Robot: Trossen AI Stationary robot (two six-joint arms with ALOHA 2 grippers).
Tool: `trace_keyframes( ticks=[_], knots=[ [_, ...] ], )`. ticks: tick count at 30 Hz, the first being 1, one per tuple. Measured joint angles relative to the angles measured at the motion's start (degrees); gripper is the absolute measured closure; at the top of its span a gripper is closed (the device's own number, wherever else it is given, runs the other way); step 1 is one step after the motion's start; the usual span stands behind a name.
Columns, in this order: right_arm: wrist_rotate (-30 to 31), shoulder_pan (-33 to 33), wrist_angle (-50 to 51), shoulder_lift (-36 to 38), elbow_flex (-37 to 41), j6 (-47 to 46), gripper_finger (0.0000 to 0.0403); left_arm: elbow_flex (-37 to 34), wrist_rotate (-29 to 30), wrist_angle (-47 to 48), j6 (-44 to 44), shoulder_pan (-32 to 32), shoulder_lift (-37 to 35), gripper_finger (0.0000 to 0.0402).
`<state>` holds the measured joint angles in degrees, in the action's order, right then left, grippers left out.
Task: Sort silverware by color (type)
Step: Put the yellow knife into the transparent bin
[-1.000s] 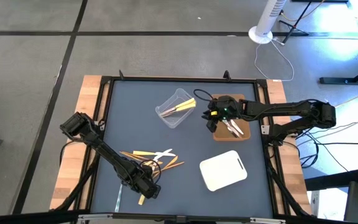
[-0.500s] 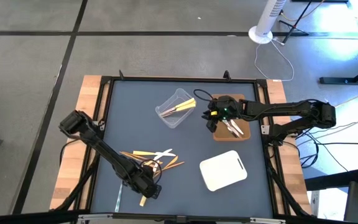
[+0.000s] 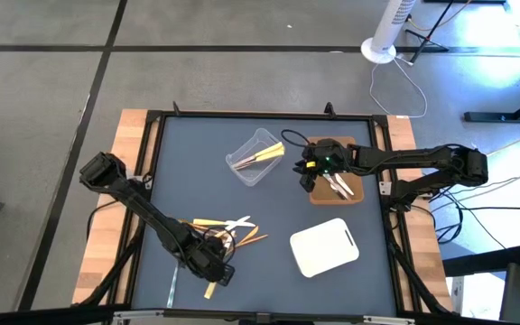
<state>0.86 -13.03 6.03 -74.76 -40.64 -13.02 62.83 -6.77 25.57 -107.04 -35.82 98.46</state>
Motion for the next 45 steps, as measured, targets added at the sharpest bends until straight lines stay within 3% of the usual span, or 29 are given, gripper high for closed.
trace_keyframes(
  ticks=[5, 15, 23, 26, 32, 37, 45],
  knots=[
    [-0.1, 0.0, 0.0, 0.0, 0.0, 0.0, 0.0306, 0.0, -0.2, -1.8, 3.8, 2.0, -0.5, 0.0334],
    [-0.8, 0.0, -1.8, 0.0, 0.0, -0.1, 0.0205, 0.0, -3.3, -5.8, 11.4, 7.5, -0.5, 0.0328],
    [-15.7, 1.0, -10.4, 0.0, 0.0, 6.1, 0.0195, 0.0, -13.8, -6.4, 17.4, 13.3, -0.6, 0.0328],
    [-18.4, 3.7, -13.2, 0.0, 0.0, 10.5, 0.0199, 0.0, -16.8, -6.4, 20.1, 15.8, -0.6, 0.0327],
    [-18.1, 11.3, -16.6, 0.0, 0.0, 21.0, 0.0203, 0.0, -20.6, -6.5, 25.5, 20.6, -0.6, 0.0327],
    [-12.9, 16.5, -16.9, 0.0, 0.0, 25.9, 0.0204, 0.0, -22.4, -8.7, 28.8, 24.3, -0.6, 0.0327],
    [-10.3, 22.4, -18.5, 0.0, 0.0, 35.9, 0.0204, 0.0, -27.1, -18.9, 29.4, 29.7, -0.6, 0.0327]
  ],
)
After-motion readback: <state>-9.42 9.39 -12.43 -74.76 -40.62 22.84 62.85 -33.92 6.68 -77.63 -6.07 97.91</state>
